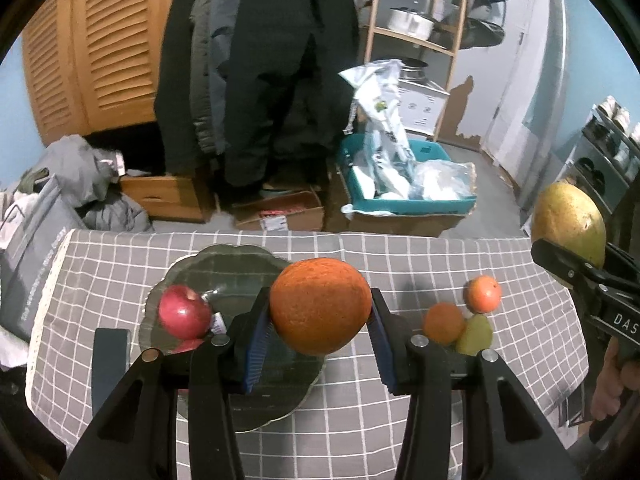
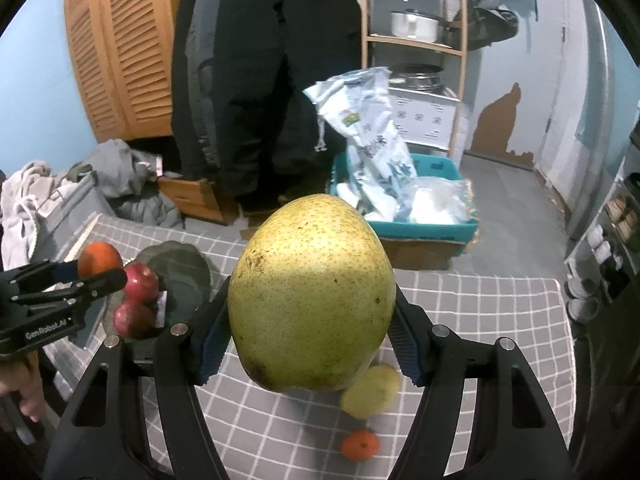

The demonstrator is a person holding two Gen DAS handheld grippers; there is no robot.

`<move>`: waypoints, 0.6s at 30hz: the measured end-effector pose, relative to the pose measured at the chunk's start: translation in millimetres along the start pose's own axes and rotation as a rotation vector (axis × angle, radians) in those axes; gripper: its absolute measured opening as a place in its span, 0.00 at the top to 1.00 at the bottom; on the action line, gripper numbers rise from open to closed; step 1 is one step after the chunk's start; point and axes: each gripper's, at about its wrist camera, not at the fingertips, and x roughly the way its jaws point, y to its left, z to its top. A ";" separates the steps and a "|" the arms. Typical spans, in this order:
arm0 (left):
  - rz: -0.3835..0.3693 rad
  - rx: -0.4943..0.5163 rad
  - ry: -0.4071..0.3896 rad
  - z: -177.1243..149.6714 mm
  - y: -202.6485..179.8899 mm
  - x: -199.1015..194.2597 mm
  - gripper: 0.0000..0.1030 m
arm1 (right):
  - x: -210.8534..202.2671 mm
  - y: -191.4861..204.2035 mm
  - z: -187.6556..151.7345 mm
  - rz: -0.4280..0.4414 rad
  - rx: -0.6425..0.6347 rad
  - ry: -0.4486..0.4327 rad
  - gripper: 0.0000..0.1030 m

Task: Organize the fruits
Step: 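Lift and carry the pear and orange over the green glass bowl with both tools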

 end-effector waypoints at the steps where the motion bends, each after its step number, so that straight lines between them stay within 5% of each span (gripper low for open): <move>1: 0.006 -0.006 0.002 -0.6 4.0 1.1 0.55 | 3.9 5.5 2.1 0.008 -0.005 0.004 0.33; 18: 0.084 -0.106 0.087 -15.7 60.6 39.2 0.55 | 64.9 87.7 12.3 0.116 -0.084 0.084 0.33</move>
